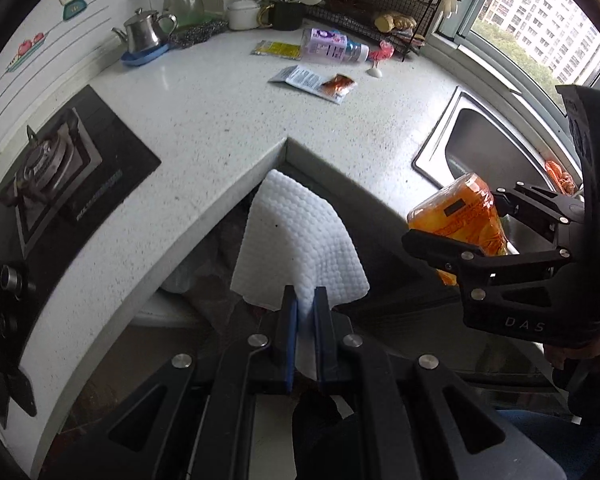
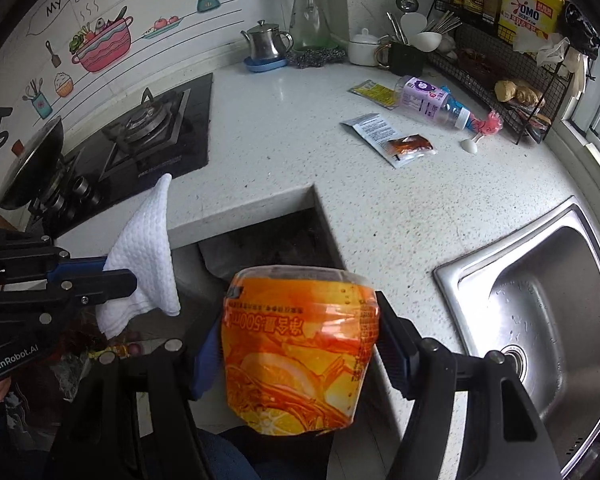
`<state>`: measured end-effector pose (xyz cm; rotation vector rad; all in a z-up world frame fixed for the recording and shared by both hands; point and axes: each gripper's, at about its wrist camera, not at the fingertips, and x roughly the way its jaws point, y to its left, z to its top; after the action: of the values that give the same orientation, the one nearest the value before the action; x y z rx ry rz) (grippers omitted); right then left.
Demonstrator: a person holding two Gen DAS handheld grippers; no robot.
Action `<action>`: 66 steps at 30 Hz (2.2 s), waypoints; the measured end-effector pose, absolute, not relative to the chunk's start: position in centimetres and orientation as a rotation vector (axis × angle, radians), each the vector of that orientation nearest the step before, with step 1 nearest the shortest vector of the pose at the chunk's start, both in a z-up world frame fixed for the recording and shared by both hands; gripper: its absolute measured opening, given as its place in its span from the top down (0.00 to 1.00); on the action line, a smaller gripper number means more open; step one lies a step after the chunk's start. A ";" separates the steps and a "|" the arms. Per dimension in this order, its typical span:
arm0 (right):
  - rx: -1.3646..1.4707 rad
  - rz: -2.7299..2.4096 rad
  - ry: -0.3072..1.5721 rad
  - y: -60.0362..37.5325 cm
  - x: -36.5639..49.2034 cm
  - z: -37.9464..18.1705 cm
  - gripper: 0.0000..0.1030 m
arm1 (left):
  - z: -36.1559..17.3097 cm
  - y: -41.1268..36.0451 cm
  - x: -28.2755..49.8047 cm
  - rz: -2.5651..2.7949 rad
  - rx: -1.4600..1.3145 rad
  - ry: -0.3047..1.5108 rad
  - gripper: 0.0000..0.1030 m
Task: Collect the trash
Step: 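Carry the wipe and snack bag down toward the red bin, then open the left tool dropping the wipe while the right drops the snack bag into the bin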
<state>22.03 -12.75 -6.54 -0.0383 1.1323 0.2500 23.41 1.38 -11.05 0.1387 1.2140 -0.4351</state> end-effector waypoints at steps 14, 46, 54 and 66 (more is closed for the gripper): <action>-0.102 0.347 1.295 -8.8 20.9 -22.1 0.37 | -29.1 4.9 22.4 -0.272 0.044 1.476 0.94; -0.040 0.179 1.432 -12.9 23.9 -51.3 0.37 | -59.1 0.5 28.3 -0.321 0.064 1.535 0.54; -0.025 0.173 1.428 -12.9 24.3 -51.8 0.37 | -59.3 2.3 28.9 -0.263 0.062 1.544 0.48; -0.047 0.266 1.415 -10.0 25.4 -52.2 0.37 | -58.3 6.1 27.3 -0.220 -0.031 1.517 0.13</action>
<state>25.40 -10.02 -52.16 -0.0473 1.4151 0.2665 27.33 6.07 -58.33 -0.0307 1.5173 -0.2205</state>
